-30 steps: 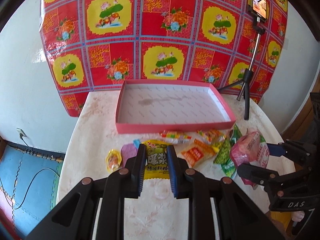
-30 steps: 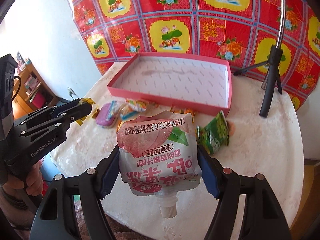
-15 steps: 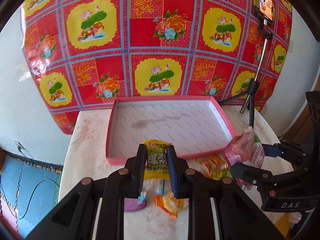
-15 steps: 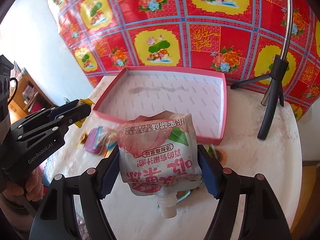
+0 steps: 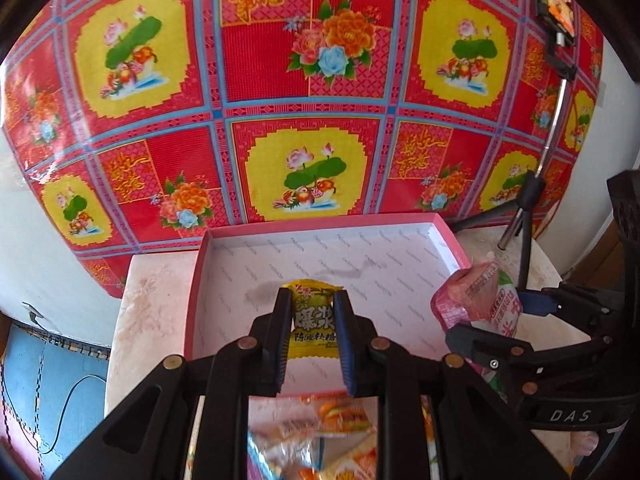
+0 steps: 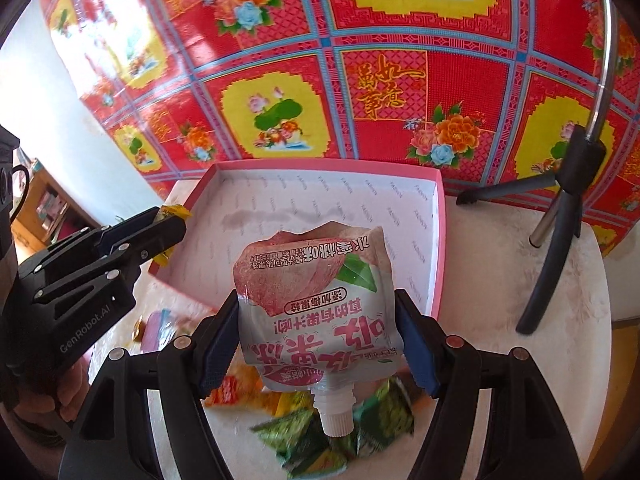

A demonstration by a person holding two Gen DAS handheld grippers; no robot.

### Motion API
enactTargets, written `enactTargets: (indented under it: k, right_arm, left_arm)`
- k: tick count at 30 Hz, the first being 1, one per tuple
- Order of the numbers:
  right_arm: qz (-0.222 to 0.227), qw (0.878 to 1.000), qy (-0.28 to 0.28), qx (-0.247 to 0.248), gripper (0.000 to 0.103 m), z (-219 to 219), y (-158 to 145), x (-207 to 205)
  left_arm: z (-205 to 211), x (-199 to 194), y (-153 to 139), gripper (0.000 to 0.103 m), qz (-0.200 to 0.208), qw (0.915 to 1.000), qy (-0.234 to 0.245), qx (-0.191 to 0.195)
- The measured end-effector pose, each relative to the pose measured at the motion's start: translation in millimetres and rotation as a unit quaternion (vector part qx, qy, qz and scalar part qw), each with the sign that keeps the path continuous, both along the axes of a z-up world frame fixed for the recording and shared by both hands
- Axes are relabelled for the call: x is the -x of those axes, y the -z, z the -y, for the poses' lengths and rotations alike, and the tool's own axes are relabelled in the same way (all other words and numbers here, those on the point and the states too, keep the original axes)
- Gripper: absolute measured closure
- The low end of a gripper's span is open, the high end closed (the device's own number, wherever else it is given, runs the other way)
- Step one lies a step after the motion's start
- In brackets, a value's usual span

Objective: Organize snacks
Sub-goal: 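Carry both held snacks into the pink box and open both grippers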

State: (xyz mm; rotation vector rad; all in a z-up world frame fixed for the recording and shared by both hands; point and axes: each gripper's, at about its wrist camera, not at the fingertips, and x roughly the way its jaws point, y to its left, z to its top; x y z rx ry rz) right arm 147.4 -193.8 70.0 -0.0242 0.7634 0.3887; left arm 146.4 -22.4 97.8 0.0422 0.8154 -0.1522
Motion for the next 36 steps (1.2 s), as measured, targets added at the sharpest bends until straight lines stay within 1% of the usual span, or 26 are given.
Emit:
enactTargets:
  k: [8,15,18,26,32,33,36]
  right_arm:
    - [-0.008,1.0,0.012,-0.013,0.03,2.2,-4.6,-39.1]
    - [-0.014,1.0,0.018,-0.012,0.03,-1.0,1.8,-65.6]
    - [-0.018,1.0,0.021,-0.011,0.03,-1.9,7.0,-76.2]
    - [-0.026,0.999,0.031,-0.011,0.029,-1.4,18.2,-93.7]
    - [-0.031,0.999,0.035,-0.016,0.029,-7.9,25.1,-103.1]
    - [-0.03,0.999,0.036,-0.018,0.029,-8.5,25.4,-103.7]
    - [-0.027,0.999,0.039,-0.025,0.029,-8.7,25.2,-104.2]
  left_arm:
    - [1.8,-33.5,14.9,0.081,-0.013,0.9999,-0.006,0.001]
    - [1.6,-59.7,31.4,0.081,-0.028,0.9995,-0.013,0.0]
    - [3.5,-68.9,39.2,0.081,-0.033,0.9993,-0.013,-0.007]
    - [13.8,-80.1,53.5,0.081,-0.043,0.999,-0.011,-0.011]
    - [17.8,-82.5,59.7,0.081,-0.037,0.9991,-0.01,-0.015]
    - [18.4,-82.1,59.8,0.081,-0.036,0.9992,-0.011,-0.015]
    - [18.9,-79.7,59.3,0.074,-0.039,0.9991,-0.012,-0.011]
